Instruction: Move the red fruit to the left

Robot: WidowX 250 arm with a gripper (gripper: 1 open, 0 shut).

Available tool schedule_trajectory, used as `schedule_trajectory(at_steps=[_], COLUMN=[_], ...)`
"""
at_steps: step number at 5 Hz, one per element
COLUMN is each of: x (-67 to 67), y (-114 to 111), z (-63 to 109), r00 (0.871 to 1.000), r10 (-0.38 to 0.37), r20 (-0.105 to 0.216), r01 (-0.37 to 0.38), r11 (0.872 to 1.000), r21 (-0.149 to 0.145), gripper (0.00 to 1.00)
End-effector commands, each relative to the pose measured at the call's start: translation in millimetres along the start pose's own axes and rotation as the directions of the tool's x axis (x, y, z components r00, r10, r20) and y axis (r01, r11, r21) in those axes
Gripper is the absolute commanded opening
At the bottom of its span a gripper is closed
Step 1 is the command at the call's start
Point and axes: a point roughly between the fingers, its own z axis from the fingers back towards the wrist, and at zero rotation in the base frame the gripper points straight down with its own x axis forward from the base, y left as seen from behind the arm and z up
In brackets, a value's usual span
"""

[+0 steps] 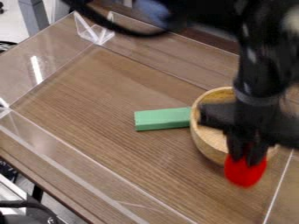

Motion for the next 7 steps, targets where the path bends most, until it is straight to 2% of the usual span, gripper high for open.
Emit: schedule_trajectory(at_steps=[1,2,3,4,5,7], x=[18.0,25.1,28.4,37.4,42.2,31.5], y=[12.2,20.9,25.2,45.2,61.8,56.9], z=[42.1,50.3,48.6,60.2,60.7,46.1], r00=[0.988,0.974,0.961,0.956,0.95,0.911], r10=[0.126,0.199,0.247,0.263,0.284,0.388], r20=[0.087,0.109,0.124,0.128,0.128,0.141], r01=[-0.125,-0.196,-0.244,-0.258,-0.28,-0.389], r11=[0.992,0.98,0.969,0.965,0.959,0.921], r21=[-0.02,-0.037,-0.042,-0.055,-0.051,-0.025], gripper=[0.0,0.0,0.0,0.0,0.0,0.0])
